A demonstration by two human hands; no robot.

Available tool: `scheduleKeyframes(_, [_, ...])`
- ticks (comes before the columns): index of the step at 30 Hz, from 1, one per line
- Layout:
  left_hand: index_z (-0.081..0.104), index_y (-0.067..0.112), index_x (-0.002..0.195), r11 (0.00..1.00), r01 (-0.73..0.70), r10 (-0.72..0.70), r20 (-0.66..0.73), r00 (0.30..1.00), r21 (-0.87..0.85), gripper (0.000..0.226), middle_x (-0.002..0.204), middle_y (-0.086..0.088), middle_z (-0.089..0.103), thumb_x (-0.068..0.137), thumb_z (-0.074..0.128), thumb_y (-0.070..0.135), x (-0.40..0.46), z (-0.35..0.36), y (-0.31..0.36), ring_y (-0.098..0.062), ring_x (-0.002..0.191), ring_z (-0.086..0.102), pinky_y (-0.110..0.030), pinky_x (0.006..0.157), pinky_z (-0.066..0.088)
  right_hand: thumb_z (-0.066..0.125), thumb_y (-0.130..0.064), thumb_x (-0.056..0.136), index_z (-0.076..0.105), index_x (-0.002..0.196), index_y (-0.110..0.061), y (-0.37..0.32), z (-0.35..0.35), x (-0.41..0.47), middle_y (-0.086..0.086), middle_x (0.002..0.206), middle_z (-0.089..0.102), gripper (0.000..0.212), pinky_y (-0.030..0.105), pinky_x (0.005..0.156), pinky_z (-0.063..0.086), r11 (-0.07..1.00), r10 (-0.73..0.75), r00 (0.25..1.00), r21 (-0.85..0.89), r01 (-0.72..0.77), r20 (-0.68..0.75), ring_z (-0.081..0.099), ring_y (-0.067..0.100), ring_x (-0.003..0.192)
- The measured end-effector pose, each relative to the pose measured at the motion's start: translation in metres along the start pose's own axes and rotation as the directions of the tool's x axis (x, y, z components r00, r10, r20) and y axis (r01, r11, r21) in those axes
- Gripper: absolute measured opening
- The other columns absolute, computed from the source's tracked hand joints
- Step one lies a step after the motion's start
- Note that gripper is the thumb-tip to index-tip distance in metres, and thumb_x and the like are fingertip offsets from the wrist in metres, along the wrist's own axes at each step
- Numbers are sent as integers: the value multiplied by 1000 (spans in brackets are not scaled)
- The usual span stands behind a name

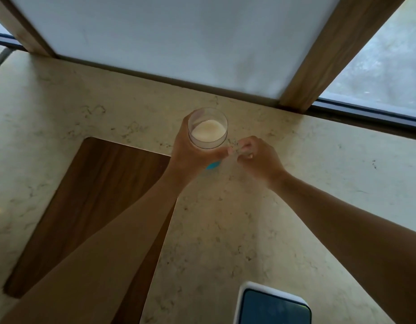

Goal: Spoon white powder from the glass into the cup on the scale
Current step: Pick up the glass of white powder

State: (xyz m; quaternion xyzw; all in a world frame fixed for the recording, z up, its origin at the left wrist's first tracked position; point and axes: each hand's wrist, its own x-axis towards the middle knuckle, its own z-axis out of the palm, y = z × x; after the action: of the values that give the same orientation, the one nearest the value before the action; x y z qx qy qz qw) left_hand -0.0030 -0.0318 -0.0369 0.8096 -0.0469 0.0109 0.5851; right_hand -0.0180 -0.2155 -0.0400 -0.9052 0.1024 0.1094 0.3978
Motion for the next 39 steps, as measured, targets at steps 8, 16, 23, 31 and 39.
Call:
scheduleKeyframes(8, [52,17,134,992,110,-111,-11,994,-67,89,121,0,64,59,99,27,-6,3,-5,-12,112,62,-35,96,56,63,-9,86,63,116,-17,4,6,3,-5,106,63,31,9,69,38,998,-65,998,13,66,-17,57,-1,90])
scheduleKeyframes(16, [52,13,131,994,110,-110,-21,994,5,82,118,-3,63,62,97,23,-8,4,1,-15,107,63,-32,91,57,62,-8,87,66,111,-16,0,5,-1,-7,99,63,26,11,72,42,988,-150,987,-36,148,-64,59,5,90])
scheduleKeyframes(23, [51,15,130,993,111,-111,-15,994,28,83,118,0,62,61,97,21,-27,4,10,-10,106,61,-27,90,57,61,-9,89,65,111,-21,2,-10,-16,-13,94,60,25,11,68,39,988,-148,984,-55,143,-96,57,0,83])
scheduleKeyframes(31, [51,15,131,998,48,-49,29,998,42,84,119,-1,62,61,96,24,-53,-5,37,-13,107,62,-29,90,57,61,-9,90,66,113,-21,15,-34,-57,-11,101,62,27,12,72,42,985,-145,979,-109,130,-146,59,4,86])
scheduleKeyframes(39, [53,17,128,999,26,-28,91,995,30,81,118,-2,64,59,95,24,-109,-14,71,-19,107,64,-44,93,57,61,-10,91,67,110,-18,22,-59,-112,-6,108,68,22,2,71,31,972,-186,952,-185,143,-242,54,2,90])
